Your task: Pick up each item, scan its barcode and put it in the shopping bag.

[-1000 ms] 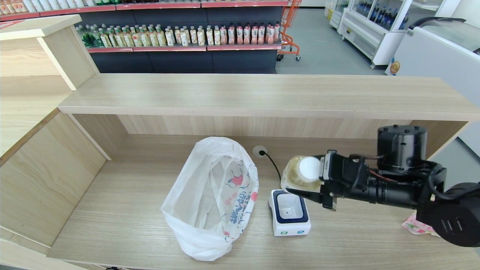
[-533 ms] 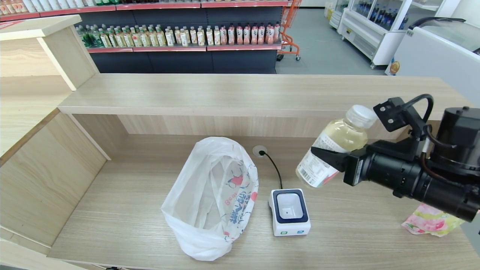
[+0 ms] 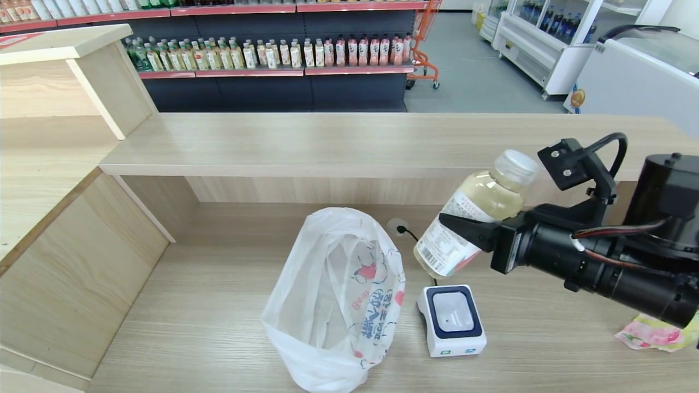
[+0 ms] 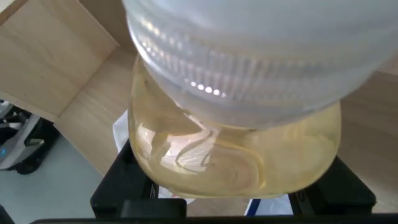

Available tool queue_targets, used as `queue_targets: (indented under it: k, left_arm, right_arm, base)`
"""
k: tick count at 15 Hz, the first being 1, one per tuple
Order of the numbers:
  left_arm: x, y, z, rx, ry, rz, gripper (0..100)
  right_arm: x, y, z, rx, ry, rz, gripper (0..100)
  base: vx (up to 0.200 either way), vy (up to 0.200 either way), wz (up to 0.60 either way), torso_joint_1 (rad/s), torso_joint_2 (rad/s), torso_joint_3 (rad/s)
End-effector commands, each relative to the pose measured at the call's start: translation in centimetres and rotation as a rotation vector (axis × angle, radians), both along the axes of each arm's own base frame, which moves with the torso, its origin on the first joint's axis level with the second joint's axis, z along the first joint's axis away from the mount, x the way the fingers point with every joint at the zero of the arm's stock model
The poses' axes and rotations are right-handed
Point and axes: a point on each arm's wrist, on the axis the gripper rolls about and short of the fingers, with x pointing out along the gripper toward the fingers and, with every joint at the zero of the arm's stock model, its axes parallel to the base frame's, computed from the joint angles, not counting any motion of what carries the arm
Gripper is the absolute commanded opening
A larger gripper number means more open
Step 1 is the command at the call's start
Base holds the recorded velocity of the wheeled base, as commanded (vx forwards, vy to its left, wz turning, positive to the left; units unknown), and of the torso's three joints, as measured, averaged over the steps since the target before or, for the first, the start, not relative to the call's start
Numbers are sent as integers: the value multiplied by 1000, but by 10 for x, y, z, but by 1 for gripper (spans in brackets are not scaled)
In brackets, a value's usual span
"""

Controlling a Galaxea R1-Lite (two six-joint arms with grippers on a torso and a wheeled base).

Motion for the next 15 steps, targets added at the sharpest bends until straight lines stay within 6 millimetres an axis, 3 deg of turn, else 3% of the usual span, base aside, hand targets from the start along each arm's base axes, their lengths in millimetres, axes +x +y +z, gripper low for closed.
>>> queue_targets:
  k: [1,4,7,10,15]
  left_arm:
    - [0,0,0,1,-1,0,100]
    - [0,0,0,2,1,0,100]
    - [0,0,0,2,1,0,100]
    - [0,0,0,2,-1,1,100]
    - [0,0,0,2,1,1,100]
  right_arm:
    - [11,16,-19,-41,62,30,0]
    - [20,24,-46,-98,143,32,0]
    - [32,20,-75,-129,204,-6,0]
    - [52,30,-103,-98,156,-4,0]
    - [66,45,-134,-85,117,38,0]
  base:
    - [0,200,0,-17,-2,17]
    - [0,67,0,-2,1,1]
    - [0,0,0,0,0,0]
    - [0,0,0,0,0,0]
    - [0,0,0,0,0,0]
